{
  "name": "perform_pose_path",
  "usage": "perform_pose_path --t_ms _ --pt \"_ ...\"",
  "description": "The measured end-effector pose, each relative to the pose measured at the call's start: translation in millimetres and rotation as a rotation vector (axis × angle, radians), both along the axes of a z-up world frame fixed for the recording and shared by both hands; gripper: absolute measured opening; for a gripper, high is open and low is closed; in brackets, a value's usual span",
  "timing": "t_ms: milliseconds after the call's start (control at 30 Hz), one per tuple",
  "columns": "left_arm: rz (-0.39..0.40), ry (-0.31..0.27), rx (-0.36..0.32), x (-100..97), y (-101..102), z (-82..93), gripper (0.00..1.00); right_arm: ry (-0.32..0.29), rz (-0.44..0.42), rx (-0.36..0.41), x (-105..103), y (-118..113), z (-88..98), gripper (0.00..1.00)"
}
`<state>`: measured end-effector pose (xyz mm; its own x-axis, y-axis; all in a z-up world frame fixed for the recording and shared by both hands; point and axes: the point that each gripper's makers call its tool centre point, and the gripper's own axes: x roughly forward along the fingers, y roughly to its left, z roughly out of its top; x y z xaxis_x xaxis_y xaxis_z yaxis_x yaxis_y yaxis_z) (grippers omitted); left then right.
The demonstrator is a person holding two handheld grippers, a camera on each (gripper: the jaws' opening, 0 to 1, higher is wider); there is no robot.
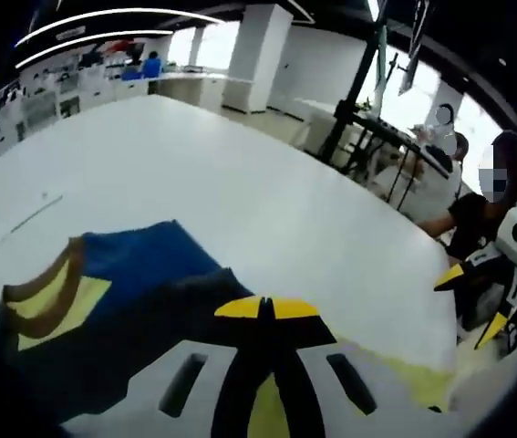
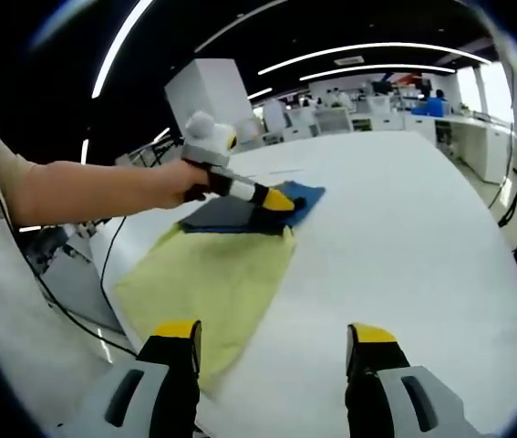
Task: Fold the garment on the visible template until the final outline fits inside the template.
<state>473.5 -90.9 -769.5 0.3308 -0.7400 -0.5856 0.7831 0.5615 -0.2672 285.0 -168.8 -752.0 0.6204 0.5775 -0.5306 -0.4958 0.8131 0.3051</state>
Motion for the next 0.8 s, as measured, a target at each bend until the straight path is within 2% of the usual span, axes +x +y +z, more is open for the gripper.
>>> perform_pose_path --t_ms 100,133,300,533,800 --pt "0.002 -0.031 -0.019 -1.4 0 5.5 0.28 0.0 -0.001 0.001 0 0 0.0 0.63" --pt "0.002 -0.043 -0.029 -1.5 0 8.9 0.32 -0.001 0.001 -0.001 -1 0 -0.2 0.63" --pt "-0.008 -0.111 -0.046 -4.5 5 23.4 0.43 -0.005 0.008 0.0 0 2 0.7 0.63" --pt "0.022 -0.174 -0.06 -12.5 27 36.9 0.58 -0.014 0.025 0.001 4 9 2.6 0.63" --pt "0.071 -0.198 -0.081 -27.6 59 45.4 0.67 -0.022 0.046 0.005 6 16 2.9 0.63"
